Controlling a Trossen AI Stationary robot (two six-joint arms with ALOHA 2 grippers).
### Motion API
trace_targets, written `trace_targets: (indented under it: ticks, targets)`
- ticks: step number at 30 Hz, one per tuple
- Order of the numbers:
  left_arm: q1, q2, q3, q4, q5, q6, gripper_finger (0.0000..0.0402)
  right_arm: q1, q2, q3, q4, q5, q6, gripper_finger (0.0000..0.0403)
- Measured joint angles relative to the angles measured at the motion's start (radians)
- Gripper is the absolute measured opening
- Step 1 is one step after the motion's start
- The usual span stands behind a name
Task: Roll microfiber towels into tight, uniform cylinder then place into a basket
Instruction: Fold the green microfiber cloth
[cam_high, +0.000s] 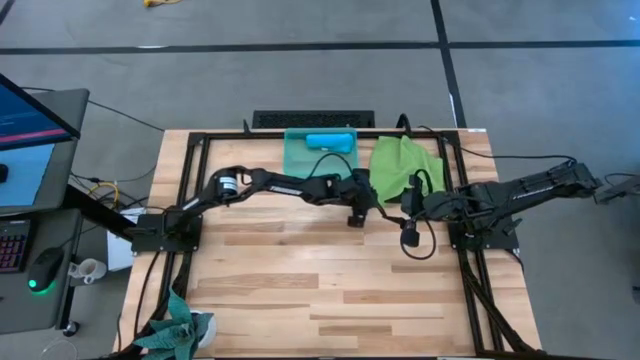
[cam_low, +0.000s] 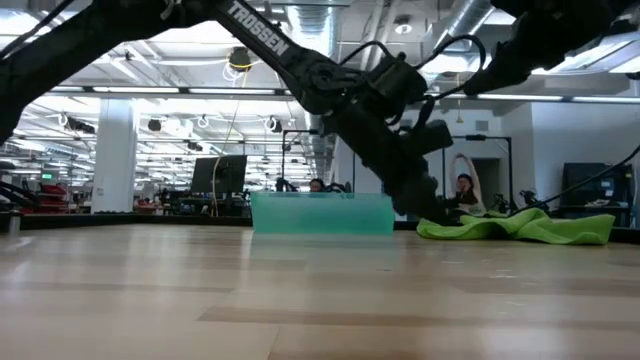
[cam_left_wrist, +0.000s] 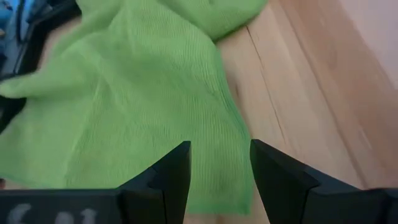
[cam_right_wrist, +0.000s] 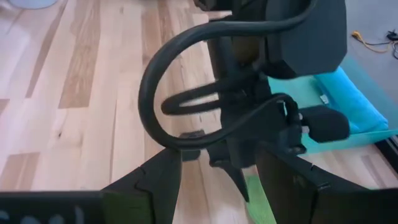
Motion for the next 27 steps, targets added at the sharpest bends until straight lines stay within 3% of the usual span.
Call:
trace_targets:
  ticks: [22,27]
  targets:
    - [0.042,0.010,-0.011,-0.070,0.059,-0.061,0.0157,0.000,0.000,0.000,0.002,0.000,0.026,0.0225]
    - [0.042,0.010,-0.011,-0.080,0.062,-0.060,0.0119,0.000,0.000,0.000,0.002,0.000,0.026,0.0225]
